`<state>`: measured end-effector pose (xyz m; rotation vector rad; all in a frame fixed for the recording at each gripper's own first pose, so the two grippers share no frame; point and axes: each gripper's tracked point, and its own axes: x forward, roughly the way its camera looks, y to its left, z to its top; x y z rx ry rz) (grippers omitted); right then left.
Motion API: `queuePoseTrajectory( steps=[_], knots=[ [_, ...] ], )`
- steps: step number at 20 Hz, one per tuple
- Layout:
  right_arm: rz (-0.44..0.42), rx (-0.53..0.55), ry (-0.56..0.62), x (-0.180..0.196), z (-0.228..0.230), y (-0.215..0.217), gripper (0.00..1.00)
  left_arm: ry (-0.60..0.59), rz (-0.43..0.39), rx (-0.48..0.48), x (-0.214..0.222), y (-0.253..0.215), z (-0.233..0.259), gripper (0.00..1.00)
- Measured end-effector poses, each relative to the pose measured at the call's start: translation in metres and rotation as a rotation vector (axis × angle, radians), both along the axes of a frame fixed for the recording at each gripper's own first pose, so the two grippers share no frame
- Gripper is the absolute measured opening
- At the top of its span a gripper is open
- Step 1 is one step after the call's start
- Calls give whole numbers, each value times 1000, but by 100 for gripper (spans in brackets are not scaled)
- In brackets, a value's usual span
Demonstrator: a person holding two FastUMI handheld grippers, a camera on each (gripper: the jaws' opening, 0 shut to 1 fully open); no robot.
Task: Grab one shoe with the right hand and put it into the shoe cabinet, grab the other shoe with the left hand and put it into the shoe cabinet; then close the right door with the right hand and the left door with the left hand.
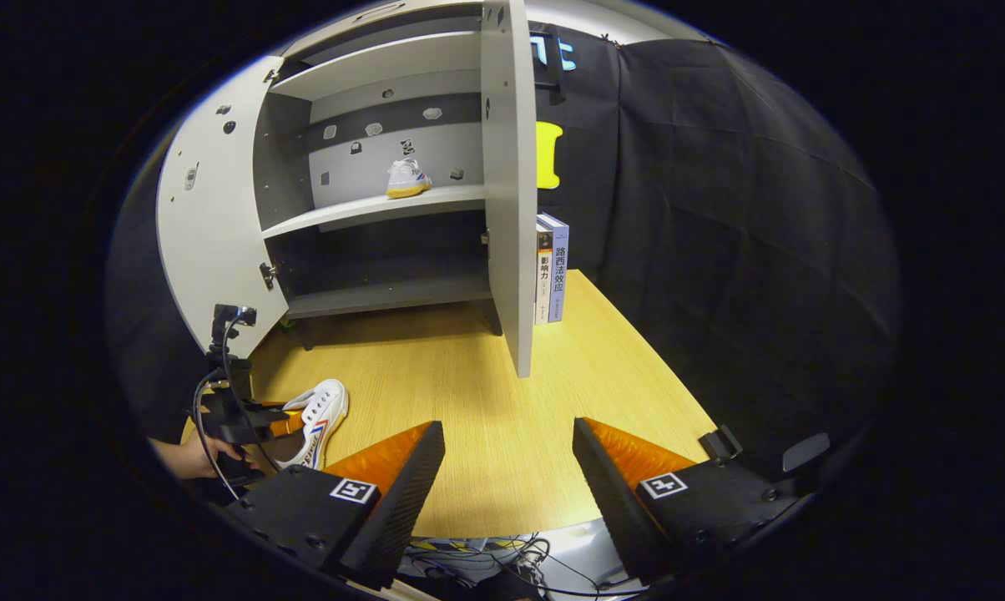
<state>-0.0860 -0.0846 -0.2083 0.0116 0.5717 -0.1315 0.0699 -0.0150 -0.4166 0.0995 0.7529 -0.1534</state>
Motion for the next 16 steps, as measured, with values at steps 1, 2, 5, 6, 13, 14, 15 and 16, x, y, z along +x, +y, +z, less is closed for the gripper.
queuePoseTrajectory(
  steps=[1, 2, 5, 6, 13, 14, 15, 16],
  knots=[
    [0, 2, -1, 1, 0, -6, 98, 0, 16, 24, 2, 4, 0, 34],
    [-1, 5, -3, 3, 0, -11, 98, 3, 37, 36, 5, 8, 0, 25],
    [-5, 17, -6, 9, 0, -26, 98, 45, 117, -16, 4, 13, -4, 12],
    [-5, 19, -8, 12, 0, -32, 98, 60, 137, -29, 3, 16, -4, 9],
    [-1, 34, -59, 34, 14, -64, 99, 51, 216, -50, -12, 2, 42, 5],
    [1, 38, -67, 37, 16, -68, 99, 27, 215, -61, -13, -2, 60, 5],
    [3, 41, -75, 39, 18, -72, 99, 4, 214, -72, -13, -6, 76, 5],
    [8, 44, -83, 41, 19, -75, 99, -20, 214, -86, -12, -10, 96, 5]
  ],
)
